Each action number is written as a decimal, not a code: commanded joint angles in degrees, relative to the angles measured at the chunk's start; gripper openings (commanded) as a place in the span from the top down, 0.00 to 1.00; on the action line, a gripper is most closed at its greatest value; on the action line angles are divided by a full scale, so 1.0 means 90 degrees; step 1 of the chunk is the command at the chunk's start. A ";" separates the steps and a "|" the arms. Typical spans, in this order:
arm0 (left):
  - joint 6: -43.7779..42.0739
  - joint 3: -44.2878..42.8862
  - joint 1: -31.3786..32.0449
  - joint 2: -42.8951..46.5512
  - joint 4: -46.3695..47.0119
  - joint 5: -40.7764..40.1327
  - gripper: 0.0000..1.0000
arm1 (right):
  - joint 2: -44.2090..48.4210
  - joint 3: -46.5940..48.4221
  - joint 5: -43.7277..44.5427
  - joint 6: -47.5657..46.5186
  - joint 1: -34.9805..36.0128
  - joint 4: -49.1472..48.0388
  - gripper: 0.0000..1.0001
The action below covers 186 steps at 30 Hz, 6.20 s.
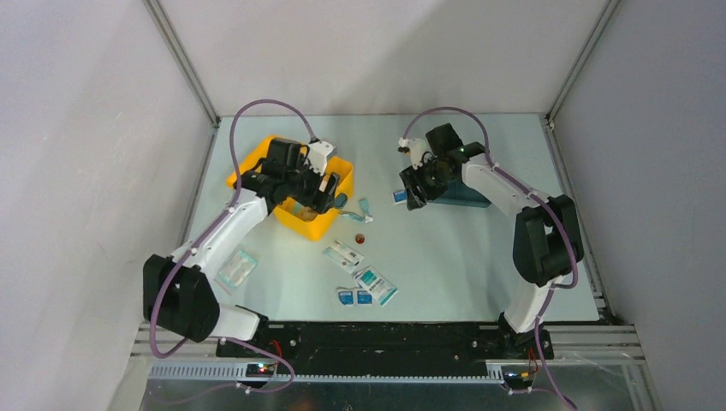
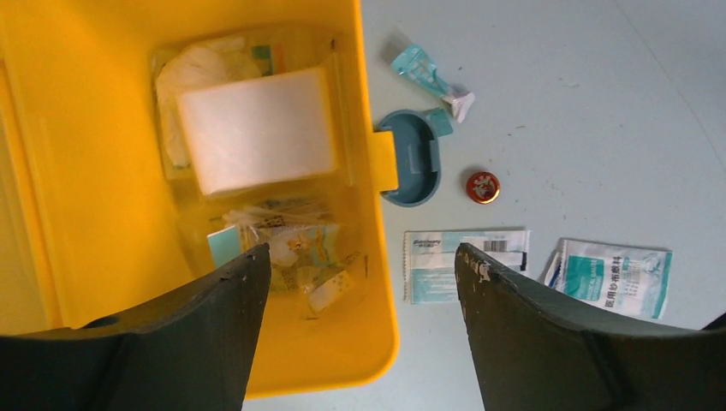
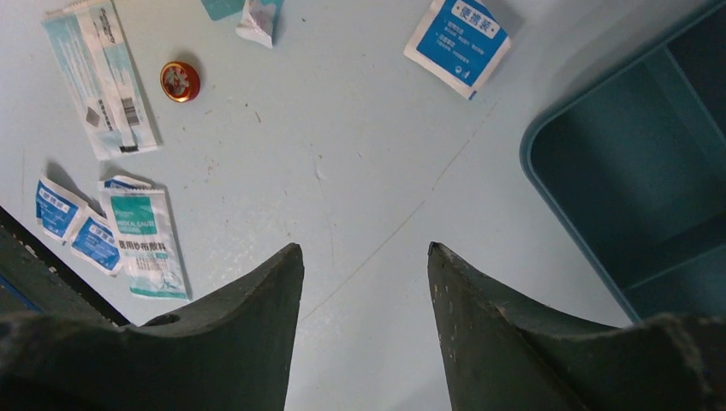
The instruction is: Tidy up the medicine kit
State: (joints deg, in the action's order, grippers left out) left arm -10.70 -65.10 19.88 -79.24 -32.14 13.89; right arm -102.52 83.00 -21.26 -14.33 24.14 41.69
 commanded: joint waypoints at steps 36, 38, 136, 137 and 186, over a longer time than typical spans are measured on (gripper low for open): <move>-0.2317 0.1533 -0.4457 -0.0532 -0.1233 -0.1013 0.22 | 0.0963 -0.0459 -0.0128 -0.0513 0.0928 0.0068 0.38; -0.2340 0.1499 -0.4514 -0.0784 -0.1188 -0.1000 0.25 | 0.0962 -0.0470 -0.0099 -0.0541 0.0944 0.0086 0.38; 0.9364 0.0741 -0.1859 -0.1300 0.2875 -0.0109 1.00 | 0.1339 -0.0658 -0.0529 -0.0706 0.0979 -0.0095 0.41; 0.9444 0.0760 -0.1865 -0.1321 0.2870 -0.0113 0.97 | 0.1331 -0.0658 -0.0529 -0.0710 0.0979 -0.0103 0.41; 0.3154 0.0807 -0.1642 0.1662 0.1328 0.0493 0.05 | -0.1355 0.0591 0.1319 0.1267 -0.1742 -0.0623 0.57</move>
State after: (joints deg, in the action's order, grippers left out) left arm 20.75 -58.04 4.69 -68.34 -22.76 23.24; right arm -112.62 84.29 -10.87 -5.06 8.43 36.60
